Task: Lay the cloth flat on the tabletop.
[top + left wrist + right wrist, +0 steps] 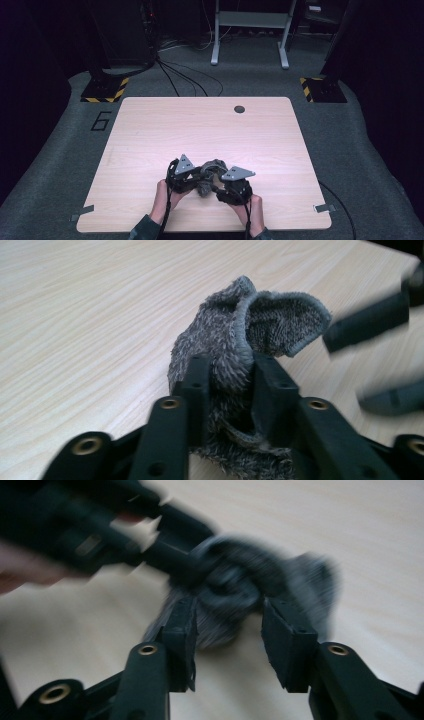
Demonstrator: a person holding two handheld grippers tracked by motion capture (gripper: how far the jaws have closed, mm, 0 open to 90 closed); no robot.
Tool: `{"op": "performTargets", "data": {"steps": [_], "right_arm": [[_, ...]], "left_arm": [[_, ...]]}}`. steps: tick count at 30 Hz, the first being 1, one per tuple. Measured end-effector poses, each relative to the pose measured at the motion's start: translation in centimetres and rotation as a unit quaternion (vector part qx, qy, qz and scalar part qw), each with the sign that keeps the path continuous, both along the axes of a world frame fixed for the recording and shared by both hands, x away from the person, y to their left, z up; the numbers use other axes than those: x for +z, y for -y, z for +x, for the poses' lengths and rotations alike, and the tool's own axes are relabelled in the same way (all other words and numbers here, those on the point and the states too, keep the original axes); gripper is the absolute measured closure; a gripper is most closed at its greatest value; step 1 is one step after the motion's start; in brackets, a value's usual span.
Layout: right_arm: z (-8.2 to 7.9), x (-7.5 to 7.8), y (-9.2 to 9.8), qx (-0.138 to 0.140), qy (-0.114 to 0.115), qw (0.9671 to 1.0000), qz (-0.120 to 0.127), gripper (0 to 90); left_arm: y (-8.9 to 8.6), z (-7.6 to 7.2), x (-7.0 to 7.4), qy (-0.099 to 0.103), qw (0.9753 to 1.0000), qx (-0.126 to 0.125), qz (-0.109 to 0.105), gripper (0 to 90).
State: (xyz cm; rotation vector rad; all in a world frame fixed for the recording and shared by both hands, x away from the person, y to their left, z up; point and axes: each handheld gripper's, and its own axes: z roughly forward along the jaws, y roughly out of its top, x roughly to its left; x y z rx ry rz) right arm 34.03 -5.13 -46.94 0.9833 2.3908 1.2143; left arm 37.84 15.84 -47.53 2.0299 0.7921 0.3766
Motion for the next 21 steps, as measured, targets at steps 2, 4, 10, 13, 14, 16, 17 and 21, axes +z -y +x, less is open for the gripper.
{"op": "performTargets", "data": {"steps": [2, 4, 10, 13, 14, 16, 17, 21], "right_arm": [[-0.2, -0.3, -0.3, 0.008, -0.001, 1.0000, 0.001, 53.9], [-0.1, -0.6, -1.1, 0.005, -0.007, 1.0000, 0.004, 49.8], [1.6, -1.6, -3.2, -0.006, -0.016, 0.9998, -0.005, 48.9], [2.0, -2.3, -4.0, 0.002, -0.015, 0.9995, -0.026, 66.3], [2.0, -2.3, -4.0, 0.002, -0.014, 0.9995, -0.029, 70.5], [2.0, -2.4, -3.9, 0.004, -0.012, 0.9995, -0.029, 76.6], [2.0, -2.4, -3.8, 0.002, -0.015, 0.9994, -0.031, 79.1], [2.1, -2.5, -2.5, -0.007, -0.016, 0.9994, -0.029, 83.0]], "left_arm": [[-0.1, 0.1, 0.0, -0.002, 1.0000, 0.000, -0.003, 74.6], [0.0, 0.1, -0.1, -0.001, 1.0000, 0.002, -0.004, 76.3], [-0.6, 0.8, -0.4, -0.016, 0.9995, 0.017, -0.022, 78.8], [-1.0, 1.0, -0.5, -0.019, 0.9992, 0.024, -0.024, 79.1], [-1.1, 1.1, -0.5, -0.018, 0.9992, 0.027, -0.026, 79.2], [-1.6, 1.1, -0.5, -0.020, 0.9985, 0.037, -0.035, 79.4], [-1.9, 1.1, -0.5, -0.017, 0.9984, 0.041, -0.035, 79.5], [-2.8, 1.0, -0.6, -0.010, 0.9976, 0.056, -0.040, 79.5]]}}
